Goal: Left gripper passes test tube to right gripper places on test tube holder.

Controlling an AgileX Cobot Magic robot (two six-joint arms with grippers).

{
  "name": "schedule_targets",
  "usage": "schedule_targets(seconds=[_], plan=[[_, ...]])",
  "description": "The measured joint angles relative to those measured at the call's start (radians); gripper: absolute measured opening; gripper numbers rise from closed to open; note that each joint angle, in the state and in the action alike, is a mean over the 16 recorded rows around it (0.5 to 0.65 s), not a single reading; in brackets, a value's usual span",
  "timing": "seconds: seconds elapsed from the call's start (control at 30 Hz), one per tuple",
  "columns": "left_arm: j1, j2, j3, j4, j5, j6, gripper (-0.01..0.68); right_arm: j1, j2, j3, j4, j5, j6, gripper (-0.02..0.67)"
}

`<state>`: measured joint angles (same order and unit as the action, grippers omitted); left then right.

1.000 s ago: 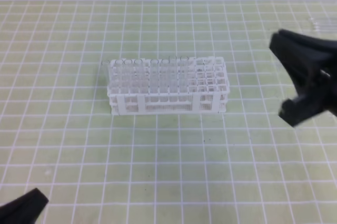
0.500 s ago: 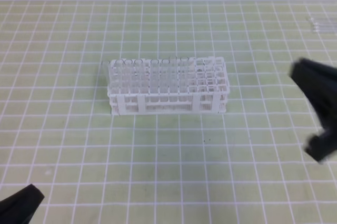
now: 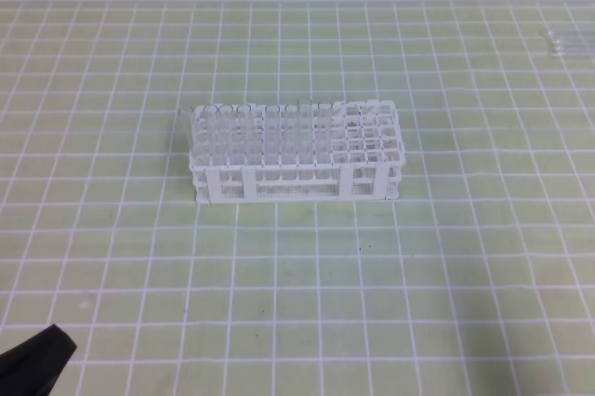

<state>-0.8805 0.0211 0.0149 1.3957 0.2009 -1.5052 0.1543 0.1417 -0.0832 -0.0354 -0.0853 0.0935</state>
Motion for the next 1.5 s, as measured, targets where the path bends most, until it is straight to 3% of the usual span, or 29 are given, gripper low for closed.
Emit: schedule_targets(seconds=[0.23,0.73,1.27,1.5], plan=[[0.000,0.000,0.002,0.000,0.001,-0.001,-0.002,-0.093,-0.127,0.078,0.036,0.098,0.001,-0.015],[0.000,-0.002,0.000,0.000,0.004,-0.001,-0.002,-0.105,-0.158,0.085,0.049,0.380,-0.002,-0.015],[0.000,-0.002,-0.001,0.006,0.007,-0.001,-0.002,-0.105,-0.158,0.085,0.049,0.401,-0.002,-0.016],[0.000,-0.002,-0.003,0.038,0.020,-0.071,-0.002,-0.105,-0.158,0.085,0.049,0.401,-0.002,-0.016]])
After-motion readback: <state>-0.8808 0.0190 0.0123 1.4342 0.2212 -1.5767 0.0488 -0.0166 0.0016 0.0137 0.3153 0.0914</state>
